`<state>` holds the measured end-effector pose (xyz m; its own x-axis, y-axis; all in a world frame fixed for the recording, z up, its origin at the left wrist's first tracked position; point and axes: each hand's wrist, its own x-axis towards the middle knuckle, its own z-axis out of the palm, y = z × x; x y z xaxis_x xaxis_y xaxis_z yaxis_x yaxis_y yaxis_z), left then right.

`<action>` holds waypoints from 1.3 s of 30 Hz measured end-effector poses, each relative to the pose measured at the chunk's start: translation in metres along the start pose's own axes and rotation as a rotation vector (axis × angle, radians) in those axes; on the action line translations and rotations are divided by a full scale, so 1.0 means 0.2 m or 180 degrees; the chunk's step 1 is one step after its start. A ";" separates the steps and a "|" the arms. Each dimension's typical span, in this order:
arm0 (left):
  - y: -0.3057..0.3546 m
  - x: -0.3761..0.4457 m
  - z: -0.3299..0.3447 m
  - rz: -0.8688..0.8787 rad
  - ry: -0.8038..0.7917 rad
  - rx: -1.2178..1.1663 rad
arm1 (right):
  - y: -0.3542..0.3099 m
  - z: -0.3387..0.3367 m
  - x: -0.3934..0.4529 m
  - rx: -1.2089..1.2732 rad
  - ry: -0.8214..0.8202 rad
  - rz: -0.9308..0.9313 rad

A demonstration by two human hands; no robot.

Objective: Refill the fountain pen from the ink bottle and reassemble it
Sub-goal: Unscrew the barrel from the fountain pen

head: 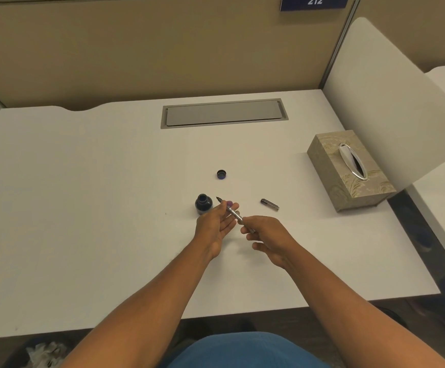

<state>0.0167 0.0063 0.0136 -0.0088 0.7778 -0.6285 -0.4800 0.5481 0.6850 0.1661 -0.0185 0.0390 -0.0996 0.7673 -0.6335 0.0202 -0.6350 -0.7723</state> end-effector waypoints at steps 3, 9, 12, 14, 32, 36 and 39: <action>0.00 0.00 0.00 0.0008 -0.0009 -0.0004 | 0.00 0.00 0.00 0.0075 -0.0022 -0.0013; 0.00 0.00 0.00 0.0008 -0.0010 0.0031 | 0.00 -0.01 0.01 0.0152 -0.0142 0.0199; 0.00 0.00 0.01 -0.0001 -0.0041 0.0077 | 0.01 -0.01 0.00 0.0164 -0.0081 0.0144; 0.01 0.00 0.01 0.0002 -0.0042 0.0091 | 0.01 -0.01 0.00 0.0215 -0.0031 0.0098; 0.04 -0.03 -0.03 0.0083 -0.0081 0.0143 | 0.01 0.01 0.01 0.0097 -0.0081 0.0317; 0.03 -0.03 -0.04 0.0068 -0.0034 0.0118 | 0.03 0.03 0.01 -0.0011 -0.0193 0.0283; 0.02 -0.03 -0.05 0.0059 0.0020 0.0131 | 0.03 0.05 0.02 0.0088 -0.0122 0.0239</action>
<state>0.0056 0.0012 0.0165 -0.0228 0.7861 -0.6177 -0.4432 0.5459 0.7110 0.1563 -0.0210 0.0320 -0.1368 0.7139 -0.6868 0.0016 -0.6932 -0.7208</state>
